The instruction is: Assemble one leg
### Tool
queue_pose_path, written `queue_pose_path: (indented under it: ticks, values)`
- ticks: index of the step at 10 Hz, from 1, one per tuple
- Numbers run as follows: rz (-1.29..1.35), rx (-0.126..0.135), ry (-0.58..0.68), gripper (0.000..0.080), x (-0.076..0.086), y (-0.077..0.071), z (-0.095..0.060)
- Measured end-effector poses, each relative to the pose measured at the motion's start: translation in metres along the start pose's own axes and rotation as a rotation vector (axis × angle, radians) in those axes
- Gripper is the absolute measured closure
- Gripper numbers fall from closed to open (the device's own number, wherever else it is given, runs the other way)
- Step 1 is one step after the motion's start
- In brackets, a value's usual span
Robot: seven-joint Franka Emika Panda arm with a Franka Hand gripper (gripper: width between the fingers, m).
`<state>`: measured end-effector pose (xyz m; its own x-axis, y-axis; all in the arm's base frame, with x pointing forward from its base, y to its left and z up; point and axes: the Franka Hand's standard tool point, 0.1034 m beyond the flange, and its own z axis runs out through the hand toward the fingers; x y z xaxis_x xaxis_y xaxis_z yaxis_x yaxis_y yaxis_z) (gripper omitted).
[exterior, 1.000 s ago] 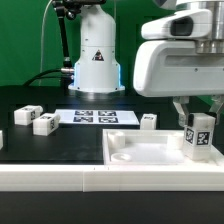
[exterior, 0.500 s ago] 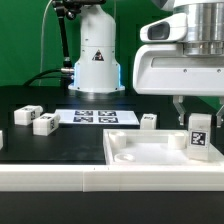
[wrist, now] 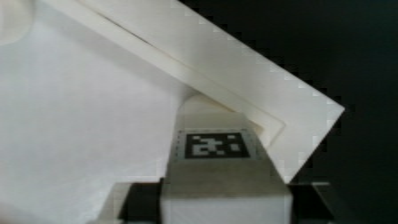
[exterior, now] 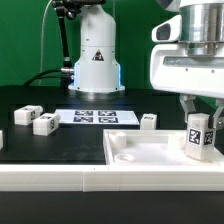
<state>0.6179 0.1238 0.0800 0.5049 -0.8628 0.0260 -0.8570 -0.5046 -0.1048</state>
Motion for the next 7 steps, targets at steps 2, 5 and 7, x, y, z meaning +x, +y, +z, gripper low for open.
queue_pose_path:
  ticks: [2,5,7]
  values:
    - [0.077,0.006,-0.012,0.0509,-0.0020,-0.0008,0.0001]
    - [-0.092,0.001,-0.014,0.0186,0.0008,-0.0003,-0.0010]
    - [-0.313,-0.004,-0.018,0.0157,0.0037,0.0004,-0.0019]
